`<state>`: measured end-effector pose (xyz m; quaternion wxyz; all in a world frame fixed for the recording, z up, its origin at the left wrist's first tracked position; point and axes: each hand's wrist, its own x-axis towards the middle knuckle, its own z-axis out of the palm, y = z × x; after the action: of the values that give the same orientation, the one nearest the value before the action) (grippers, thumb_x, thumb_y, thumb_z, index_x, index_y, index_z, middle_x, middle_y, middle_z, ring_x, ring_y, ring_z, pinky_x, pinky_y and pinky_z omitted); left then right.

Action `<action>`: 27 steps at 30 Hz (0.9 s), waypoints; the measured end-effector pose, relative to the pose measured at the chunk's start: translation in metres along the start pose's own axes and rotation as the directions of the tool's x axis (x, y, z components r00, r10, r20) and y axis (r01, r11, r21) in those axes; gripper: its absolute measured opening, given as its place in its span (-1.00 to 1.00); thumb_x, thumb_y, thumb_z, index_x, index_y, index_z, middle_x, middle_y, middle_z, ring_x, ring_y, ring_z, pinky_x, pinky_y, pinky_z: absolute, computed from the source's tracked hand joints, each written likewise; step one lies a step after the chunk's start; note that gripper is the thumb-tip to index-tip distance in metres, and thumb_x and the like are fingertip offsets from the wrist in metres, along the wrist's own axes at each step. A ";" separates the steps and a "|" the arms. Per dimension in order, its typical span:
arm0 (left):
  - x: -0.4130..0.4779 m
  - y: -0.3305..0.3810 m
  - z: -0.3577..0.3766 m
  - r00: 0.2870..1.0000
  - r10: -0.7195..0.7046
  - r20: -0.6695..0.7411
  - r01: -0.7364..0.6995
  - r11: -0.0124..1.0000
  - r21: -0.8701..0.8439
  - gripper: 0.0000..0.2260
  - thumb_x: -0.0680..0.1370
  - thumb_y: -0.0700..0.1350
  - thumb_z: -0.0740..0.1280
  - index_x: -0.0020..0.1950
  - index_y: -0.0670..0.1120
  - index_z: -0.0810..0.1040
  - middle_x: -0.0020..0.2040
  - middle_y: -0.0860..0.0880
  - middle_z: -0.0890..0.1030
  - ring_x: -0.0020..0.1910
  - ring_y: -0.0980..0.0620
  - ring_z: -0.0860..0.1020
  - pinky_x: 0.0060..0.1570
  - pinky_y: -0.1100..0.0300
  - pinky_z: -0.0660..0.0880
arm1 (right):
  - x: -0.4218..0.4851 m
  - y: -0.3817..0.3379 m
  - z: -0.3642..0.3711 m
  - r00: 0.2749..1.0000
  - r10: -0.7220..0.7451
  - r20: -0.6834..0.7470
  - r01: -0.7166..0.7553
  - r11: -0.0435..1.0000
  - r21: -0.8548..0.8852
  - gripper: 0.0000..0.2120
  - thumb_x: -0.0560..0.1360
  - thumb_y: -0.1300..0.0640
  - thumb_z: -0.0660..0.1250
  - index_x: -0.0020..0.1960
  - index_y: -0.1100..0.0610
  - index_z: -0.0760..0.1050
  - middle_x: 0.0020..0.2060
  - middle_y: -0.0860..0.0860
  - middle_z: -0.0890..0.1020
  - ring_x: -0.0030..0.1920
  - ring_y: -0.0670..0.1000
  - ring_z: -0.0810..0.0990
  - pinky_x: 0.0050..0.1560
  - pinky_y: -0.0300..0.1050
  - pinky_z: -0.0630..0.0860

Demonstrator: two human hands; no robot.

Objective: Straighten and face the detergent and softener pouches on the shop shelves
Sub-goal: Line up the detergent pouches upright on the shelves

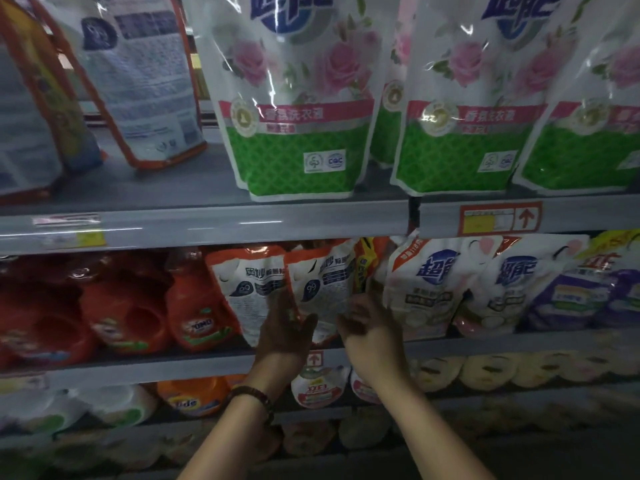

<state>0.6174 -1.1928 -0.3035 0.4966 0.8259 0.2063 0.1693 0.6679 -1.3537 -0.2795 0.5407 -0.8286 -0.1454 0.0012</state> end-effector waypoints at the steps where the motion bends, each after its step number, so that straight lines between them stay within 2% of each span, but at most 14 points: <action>1: -0.001 -0.001 -0.002 1.000 0.012 0.015 -0.012 1.000 0.021 -0.56 0.66 -0.01 0.41 0.50 0.12 0.36 0.38 0.01 0.61 0.26 -0.07 0.65 0.23 -0.11 0.61 | -0.002 -0.005 0.003 1.000 -0.002 0.009 0.002 1.000 0.004 -0.74 0.55 0.13 0.54 0.14 -0.10 0.53 0.07 -0.15 0.64 0.11 -0.11 0.65 0.04 -0.24 0.62; 3: -0.001 -0.001 -0.004 1.000 0.012 0.013 -0.012 0.999 0.039 -0.55 0.68 -0.03 0.39 0.54 0.08 0.35 0.39 -0.04 0.61 0.28 -0.11 0.65 0.24 -0.14 0.60 | -0.004 -0.014 0.008 1.000 0.007 0.028 -0.008 0.999 0.035 -0.70 0.56 0.10 0.53 0.24 -0.07 0.56 0.13 -0.19 0.60 0.21 -0.13 0.61 0.12 -0.30 0.59; 5: 0.000 -0.003 -0.003 1.000 0.006 0.019 -0.006 1.000 0.017 -0.57 0.69 -0.06 0.38 0.54 0.06 0.38 0.39 -0.05 0.62 0.31 -0.10 0.63 0.27 -0.12 0.59 | -0.004 -0.020 0.013 0.999 0.008 0.031 -0.009 0.999 0.045 -0.64 0.57 0.04 0.53 0.32 -0.09 0.55 0.24 -0.17 0.60 0.31 -0.10 0.57 0.27 -0.13 0.60; 6: -0.001 -0.003 -0.002 1.000 0.014 0.025 -0.014 1.000 -0.004 -0.58 0.69 -0.07 0.37 0.54 0.07 0.40 0.39 -0.03 0.62 0.33 -0.07 0.62 0.31 -0.11 0.58 | -0.003 -0.023 0.015 0.999 0.005 0.036 -0.005 1.000 0.017 -0.61 0.57 -0.01 0.52 0.36 -0.09 0.53 0.30 -0.15 0.58 0.35 -0.11 0.53 0.31 -0.12 0.57; 7: -0.001 -0.003 -0.001 0.999 0.028 0.027 -0.027 0.999 -0.032 -0.60 0.69 -0.08 0.37 0.52 0.10 0.42 0.39 0.00 0.63 0.35 -0.04 0.61 0.33 -0.12 0.58 | -0.003 -0.026 0.017 0.999 0.005 0.043 -0.004 1.000 -0.020 -0.57 0.57 -0.05 0.51 0.41 -0.08 0.51 0.35 -0.14 0.56 0.36 -0.14 0.49 0.32 -0.21 0.52; 10: -0.003 0.001 0.003 0.996 0.091 0.015 -0.088 0.991 -0.104 -0.59 0.69 -0.15 0.35 0.37 0.34 0.47 0.32 0.15 0.64 0.32 0.10 0.61 0.32 -0.07 0.59 | 0.002 -0.032 0.018 0.998 0.008 0.070 -0.004 0.998 -0.061 -0.50 0.59 -0.06 0.48 0.48 -0.02 0.47 0.33 -0.17 0.51 0.29 -0.23 0.40 0.13 -0.62 0.25; 12: -0.003 0.003 0.007 0.993 0.116 -0.006 -0.116 0.986 -0.115 -0.52 0.68 -0.21 0.36 0.35 0.39 0.46 0.31 0.16 0.64 0.32 0.11 0.61 0.31 -0.07 0.60 | 0.004 -0.032 0.019 0.997 -0.013 0.077 0.018 0.997 -0.070 -0.51 0.60 -0.05 0.48 0.48 -0.01 0.47 0.29 -0.20 0.50 0.27 -0.27 0.40 0.05 -0.69 0.23; 15: -0.003 -0.001 0.012 0.994 0.108 -0.015 -0.109 0.983 -0.148 -0.50 0.67 -0.24 0.35 0.50 0.24 0.49 0.42 0.11 0.62 0.41 0.09 0.57 0.38 -0.14 0.56 | 0.006 -0.034 0.021 0.998 -0.002 0.062 0.006 0.999 -0.052 -0.48 0.60 -0.09 0.47 0.50 -0.02 0.46 0.36 -0.17 0.53 0.33 -0.23 0.43 0.07 -0.68 0.22; 17: -0.003 0.000 0.011 0.993 0.116 -0.018 -0.117 0.984 -0.134 -0.50 0.68 -0.21 0.36 0.53 0.25 0.47 0.44 0.13 0.61 0.43 0.08 0.57 0.39 -0.09 0.56 | 0.006 -0.036 0.022 0.999 0.008 0.050 -0.006 0.999 -0.041 -0.46 0.58 -0.11 0.48 0.51 -0.01 0.46 0.35 -0.17 0.53 0.33 -0.23 0.43 0.05 -0.69 0.22; 19: 0.000 0.004 0.011 0.987 0.159 -0.028 -0.160 0.987 -0.018 -0.56 0.68 -0.13 0.36 0.47 0.30 0.48 0.36 0.12 0.67 0.33 0.05 0.64 0.27 -0.05 0.62 | 0.007 -0.036 0.021 0.999 0.002 0.045 -0.001 1.000 -0.027 -0.50 0.58 -0.08 0.49 0.47 0.00 0.50 0.32 -0.16 0.57 0.30 -0.24 0.46 0.03 -0.70 0.25; 21: 0.002 0.006 0.015 0.984 0.169 -0.059 -0.163 0.982 0.100 -0.65 0.67 -0.12 0.38 0.40 0.22 0.57 0.21 0.07 0.74 0.17 0.01 0.71 0.10 -0.06 0.67 | 0.007 -0.038 0.017 1.000 -0.007 0.026 0.008 1.000 -0.016 -0.55 0.59 -0.03 0.49 0.44 0.03 0.54 0.22 -0.23 0.53 0.24 -0.27 0.43 0.01 -0.71 0.24; 23: 0.002 0.009 0.020 0.987 0.125 -0.096 -0.114 0.986 0.121 -0.76 0.67 -0.15 0.38 0.26 0.12 0.69 0.09 0.01 0.77 0.04 -0.04 0.73 -0.02 -0.08 0.67 | 0.007 -0.040 0.012 0.999 -0.013 0.030 0.013 1.000 -0.024 -0.56 0.60 -0.05 0.48 0.43 0.04 0.56 0.19 -0.26 0.48 0.23 -0.27 0.42 0.00 -0.71 0.22; 25: 0.000 0.011 0.023 0.987 0.128 -0.101 -0.113 0.984 0.135 -0.80 0.68 -0.16 0.37 0.17 0.08 0.73 0.01 -0.01 0.78 -0.05 -0.05 0.72 -0.09 -0.09 0.66 | 0.009 -0.040 0.009 0.999 -0.001 0.047 0.002 1.000 -0.010 -0.60 0.59 -0.13 0.46 0.37 0.01 0.59 0.18 -0.27 0.55 0.21 -0.27 0.51 0.02 -0.67 0.26; 27: -0.004 0.013 0.026 0.987 0.132 -0.093 -0.119 0.984 0.132 -0.79 0.68 -0.18 0.36 0.15 0.06 0.75 -0.01 -0.01 0.78 -0.08 -0.04 0.71 -0.12 -0.07 0.65 | 0.009 -0.040 0.007 0.999 0.023 0.046 -0.023 1.000 0.013 -0.68 0.58 -0.17 0.47 0.23 -0.02 0.63 0.04 -0.32 0.59 0.06 -0.34 0.55 -0.01 -0.62 0.32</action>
<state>0.6289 -1.2199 -0.3035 0.4206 0.8573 0.1890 0.2289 0.6656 -1.3300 -0.2454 0.5427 -0.8262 -0.1483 0.0274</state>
